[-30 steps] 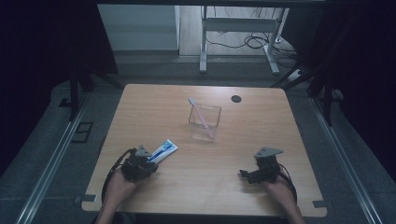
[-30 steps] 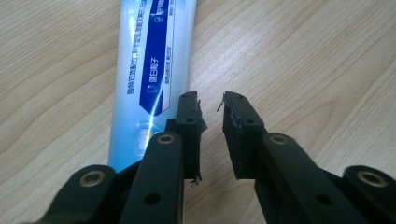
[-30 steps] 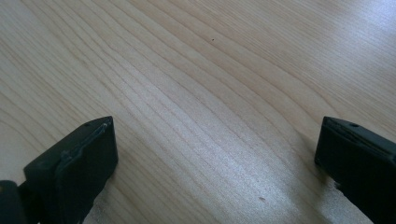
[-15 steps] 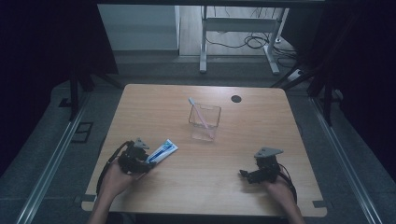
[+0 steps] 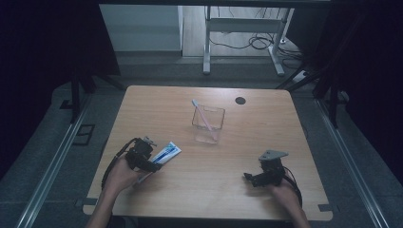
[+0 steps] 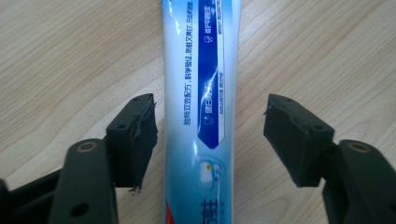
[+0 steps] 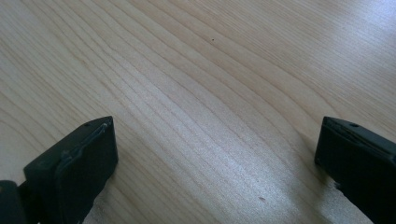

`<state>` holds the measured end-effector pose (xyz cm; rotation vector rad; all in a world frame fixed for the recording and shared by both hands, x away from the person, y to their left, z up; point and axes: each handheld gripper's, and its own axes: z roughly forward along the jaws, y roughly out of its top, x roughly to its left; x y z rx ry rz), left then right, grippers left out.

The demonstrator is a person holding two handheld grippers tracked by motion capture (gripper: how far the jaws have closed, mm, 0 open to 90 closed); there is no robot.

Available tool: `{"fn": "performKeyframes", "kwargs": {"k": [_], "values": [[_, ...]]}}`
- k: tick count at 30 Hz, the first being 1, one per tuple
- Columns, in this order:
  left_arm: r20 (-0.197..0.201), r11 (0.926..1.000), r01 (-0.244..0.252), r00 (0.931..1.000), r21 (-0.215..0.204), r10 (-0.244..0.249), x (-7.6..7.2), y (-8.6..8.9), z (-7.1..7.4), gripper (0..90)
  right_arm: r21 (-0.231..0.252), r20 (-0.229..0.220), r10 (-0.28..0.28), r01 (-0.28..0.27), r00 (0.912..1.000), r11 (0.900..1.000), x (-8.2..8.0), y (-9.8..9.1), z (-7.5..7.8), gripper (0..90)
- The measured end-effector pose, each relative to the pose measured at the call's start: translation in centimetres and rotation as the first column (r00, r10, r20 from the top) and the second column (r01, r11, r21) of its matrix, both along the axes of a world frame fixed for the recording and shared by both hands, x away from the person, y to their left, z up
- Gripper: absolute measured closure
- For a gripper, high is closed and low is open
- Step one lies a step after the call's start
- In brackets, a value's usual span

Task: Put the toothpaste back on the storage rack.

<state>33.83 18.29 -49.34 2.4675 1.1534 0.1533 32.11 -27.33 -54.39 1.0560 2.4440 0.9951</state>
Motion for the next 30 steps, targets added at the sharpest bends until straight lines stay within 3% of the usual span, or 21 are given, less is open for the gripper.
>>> {"fn": "performKeyframes", "kwargs": {"k": [7, 19, 30], "values": [[-0.043, 0.9994, 0.021, 0.9989, 0.029, -0.020, 1.3, -0.7, -0.6, 33.1, -0.001, 0.000, 0.000, 0.000, 1.0000, 1.0000, 0.0, 0.0, 0.0, 0.0], [-0.127, 0.9960, 0.044, 0.9913, 0.078, -0.034, 3.2, -1.4, -1.3, 42.4, -0.001, -0.002, 0.001, -0.001, 1.0000, 1.0000, 0.0, 0.0, 0.0, 0.0], [-0.149, 0.9884, 0.064, 0.9878, 0.138, -0.043, 3.8, -2.7, -1.1, 48.9, -0.001, -0.001, 0.001, -0.001, 1.0000, 1.0000, 0.0, 0.0, 0.0, 0.0]]}}
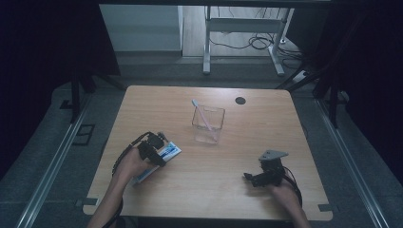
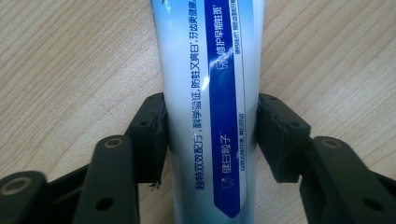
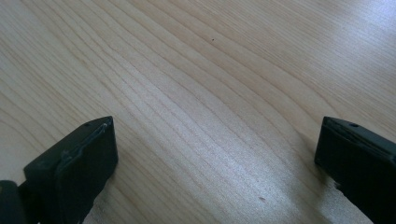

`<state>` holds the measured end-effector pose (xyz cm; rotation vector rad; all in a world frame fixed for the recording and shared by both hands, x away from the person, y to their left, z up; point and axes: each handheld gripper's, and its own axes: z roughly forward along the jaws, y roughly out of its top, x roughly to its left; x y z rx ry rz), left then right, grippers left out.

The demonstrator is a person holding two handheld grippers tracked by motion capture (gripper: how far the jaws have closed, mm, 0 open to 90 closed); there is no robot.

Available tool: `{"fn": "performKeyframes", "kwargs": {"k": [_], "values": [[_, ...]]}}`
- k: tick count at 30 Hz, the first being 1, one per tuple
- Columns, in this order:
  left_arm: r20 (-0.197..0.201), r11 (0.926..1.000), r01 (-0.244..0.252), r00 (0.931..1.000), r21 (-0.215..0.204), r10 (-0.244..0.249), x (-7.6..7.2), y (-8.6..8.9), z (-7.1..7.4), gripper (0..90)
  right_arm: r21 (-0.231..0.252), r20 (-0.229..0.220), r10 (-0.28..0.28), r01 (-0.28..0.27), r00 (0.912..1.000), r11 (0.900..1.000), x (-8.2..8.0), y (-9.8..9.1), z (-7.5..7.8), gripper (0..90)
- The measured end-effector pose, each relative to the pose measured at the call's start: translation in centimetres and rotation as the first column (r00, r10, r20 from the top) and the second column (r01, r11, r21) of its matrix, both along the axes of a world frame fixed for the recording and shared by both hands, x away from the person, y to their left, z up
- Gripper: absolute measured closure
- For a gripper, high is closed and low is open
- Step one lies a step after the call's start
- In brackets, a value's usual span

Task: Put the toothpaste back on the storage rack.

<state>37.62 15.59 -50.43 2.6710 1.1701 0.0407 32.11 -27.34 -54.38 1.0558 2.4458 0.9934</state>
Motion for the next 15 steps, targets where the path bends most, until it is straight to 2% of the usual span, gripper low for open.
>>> {"fn": "performKeyframes", "kwargs": {"k": [4, 8, 15], "values": [[0.008, 1.0000, 0.000, 1.0000, -0.008, 0.000, -0.2, 0.1, 0.2, 55.3, 0.000, 0.000, 0.000, 0.000, 1.0000, 1.0000, 0.0, 0.0, 0.0, 0.0], [0.021, 0.9992, -0.011, 0.9997, -0.038, 0.012, -0.4, 0.5, 0.5, 64.9, -0.001, 0.000, 0.001, -0.001, 1.0000, 1.0000, 0.0, 0.0, 0.0, 0.0], [0.036, 0.9962, -0.006, 0.9993, -0.087, 0.010, -0.6, 1.3, 0.8, 71.7, -0.001, 0.000, 0.001, -0.001, 1.0000, 1.0000, 0.0, 0.0, 0.0, 0.0]]}}
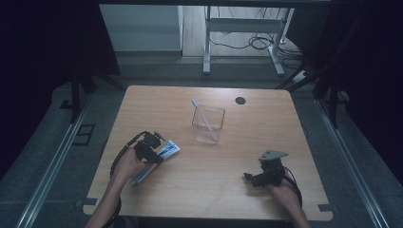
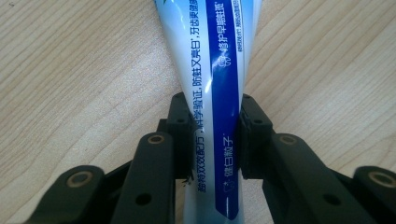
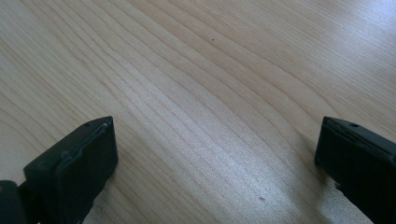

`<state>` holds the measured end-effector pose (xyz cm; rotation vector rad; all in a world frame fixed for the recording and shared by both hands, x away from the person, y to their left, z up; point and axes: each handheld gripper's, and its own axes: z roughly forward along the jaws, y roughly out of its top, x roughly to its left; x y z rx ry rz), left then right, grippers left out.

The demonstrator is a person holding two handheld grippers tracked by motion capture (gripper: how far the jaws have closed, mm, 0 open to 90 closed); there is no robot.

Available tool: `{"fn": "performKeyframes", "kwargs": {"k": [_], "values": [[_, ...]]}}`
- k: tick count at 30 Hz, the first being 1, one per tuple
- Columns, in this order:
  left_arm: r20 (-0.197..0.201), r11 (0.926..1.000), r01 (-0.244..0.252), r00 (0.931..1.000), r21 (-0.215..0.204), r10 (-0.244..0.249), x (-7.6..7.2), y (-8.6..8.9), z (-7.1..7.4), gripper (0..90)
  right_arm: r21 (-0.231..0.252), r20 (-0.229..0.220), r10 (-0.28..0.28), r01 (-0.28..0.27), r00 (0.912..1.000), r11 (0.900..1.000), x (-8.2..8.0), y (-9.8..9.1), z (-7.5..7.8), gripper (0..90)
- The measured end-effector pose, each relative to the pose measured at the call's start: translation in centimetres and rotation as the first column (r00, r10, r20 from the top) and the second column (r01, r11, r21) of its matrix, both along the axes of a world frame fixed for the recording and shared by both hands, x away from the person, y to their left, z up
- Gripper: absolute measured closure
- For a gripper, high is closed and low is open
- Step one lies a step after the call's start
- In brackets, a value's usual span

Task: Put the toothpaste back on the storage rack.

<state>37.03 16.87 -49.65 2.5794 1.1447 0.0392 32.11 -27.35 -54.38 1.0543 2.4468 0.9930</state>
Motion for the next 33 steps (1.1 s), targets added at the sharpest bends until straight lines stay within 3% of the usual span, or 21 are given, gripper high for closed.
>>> {"fn": "performKeyframes", "kwargs": {"k": [7, 14, 21, 33], "values": [[0.044, 0.9989, -0.012, 0.9989, -0.045, 0.014, -0.2, 0.2, 0.6, 73.0, 0.000, -0.001, 0.000, 0.000, 1.0000, 1.0000, 0.0, 0.0, 0.0, 0.0], [0.094, 0.9965, 0.002, 0.9955, -0.083, 0.006, -0.4, -0.2, 2.4, 73.3, 0.001, 0.001, -0.001, 0.001, 1.0000, 1.0000, 0.0, 0.0, 0.0, 0.0], [0.148, 0.9916, 0.022, 0.9890, -0.128, -0.003, -0.7, -0.9, 4.3, 73.2, 0.000, 0.001, -0.002, 0.002, 1.0000, 1.0000, 0.0, 0.0, 0.0, 0.0], [0.205, 0.9808, 0.074, 0.9781, -0.180, -0.036, -1.1, -2.5, 6.6, 73.2, -0.002, 0.002, 0.000, 0.000, 1.0000, 1.0000, 0.0, 0.0, 0.0, 0.0]]}}
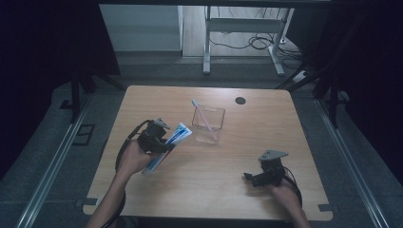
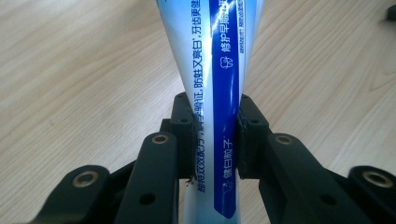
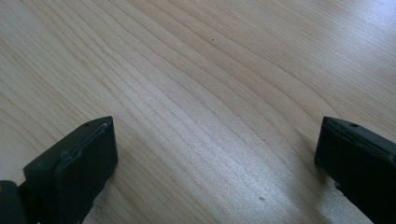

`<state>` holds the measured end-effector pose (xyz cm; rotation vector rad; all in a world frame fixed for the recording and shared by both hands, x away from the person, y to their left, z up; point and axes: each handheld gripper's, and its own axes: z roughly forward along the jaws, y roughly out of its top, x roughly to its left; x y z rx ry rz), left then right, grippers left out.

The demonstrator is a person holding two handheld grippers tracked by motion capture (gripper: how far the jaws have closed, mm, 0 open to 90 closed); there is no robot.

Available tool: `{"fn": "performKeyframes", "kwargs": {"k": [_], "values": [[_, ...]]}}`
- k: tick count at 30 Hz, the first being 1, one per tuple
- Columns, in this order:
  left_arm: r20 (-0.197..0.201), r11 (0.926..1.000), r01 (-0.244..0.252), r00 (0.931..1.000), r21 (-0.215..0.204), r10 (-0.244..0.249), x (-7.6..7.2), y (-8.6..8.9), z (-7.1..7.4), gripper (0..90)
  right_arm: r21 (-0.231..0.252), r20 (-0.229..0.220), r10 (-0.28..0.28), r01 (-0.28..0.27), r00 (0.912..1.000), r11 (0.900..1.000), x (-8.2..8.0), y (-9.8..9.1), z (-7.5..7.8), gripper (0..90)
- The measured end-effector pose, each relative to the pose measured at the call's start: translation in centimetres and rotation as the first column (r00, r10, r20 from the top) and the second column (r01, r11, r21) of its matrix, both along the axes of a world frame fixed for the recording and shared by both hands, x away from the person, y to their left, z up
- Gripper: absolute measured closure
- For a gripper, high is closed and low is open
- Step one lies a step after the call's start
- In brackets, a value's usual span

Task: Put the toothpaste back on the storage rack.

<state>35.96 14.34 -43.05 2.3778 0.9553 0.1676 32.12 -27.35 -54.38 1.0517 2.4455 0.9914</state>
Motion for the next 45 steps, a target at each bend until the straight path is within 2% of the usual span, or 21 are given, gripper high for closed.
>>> {"fn": "performKeyframes", "kwargs": {"k": [4, 13, 23, 29, 38, 41, 45], "values": [[0.024, 1.0000, 0.006, 0.9997, -0.008, -0.006, -0.2, -0.4, 0.9, 73.3, 0.001, -0.001, 0.000, 0.000, 1.0000, 1.0000, 0.0, 0.0, 0.0, 0.0], [0.072, 0.9981, 0.015, 0.9974, -0.059, -0.011, 0.0, -1.5, 2.5, 73.3, 0.000, -0.002, 0.000, 0.000, 1.0000, 1.0000, 0.0, 0.0, 0.0, 0.0], [0.109, 0.9955, 0.025, 0.9939, -0.091, -0.015, 0.8, -3.3, 3.9, 73.3, 0.000, -0.002, 0.000, 0.000, 1.0000, 1.0000, 0.0, 0.0, 0.0, 0.0], [0.126, 0.9939, 0.029, 0.9919, -0.106, -0.016, 1.5, -4.3, 4.4, 73.3, 0.000, -0.002, 0.000, 0.000, 1.0000, 1.0000, 0.0, 0.0, 0.0, 0.0], [0.168, 0.9897, 0.008, 0.9856, -0.143, 0.017, 2.9, -5.3, 4.6, 73.2, -0.001, 0.000, 0.001, -0.001, 1.0000, 1.0000, 0.0, 0.0, 0.0, 0.0], [0.171, 0.9870, 0.000, 0.9848, -0.161, 0.028, 3.2, -5.7, 4.9, 73.2, -0.001, -0.001, 0.000, 0.000, 1.0000, 1.0000, 0.0, 0.0, 0.0, 0.0], [0.177, 0.9868, 0.006, 0.9840, -0.162, 0.023, 3.6, -6.5, 5.2, 73.2, -0.002, 0.000, 0.001, -0.001, 1.0000, 1.0000, 0.0, 0.0, 0.0, 0.0]]}}
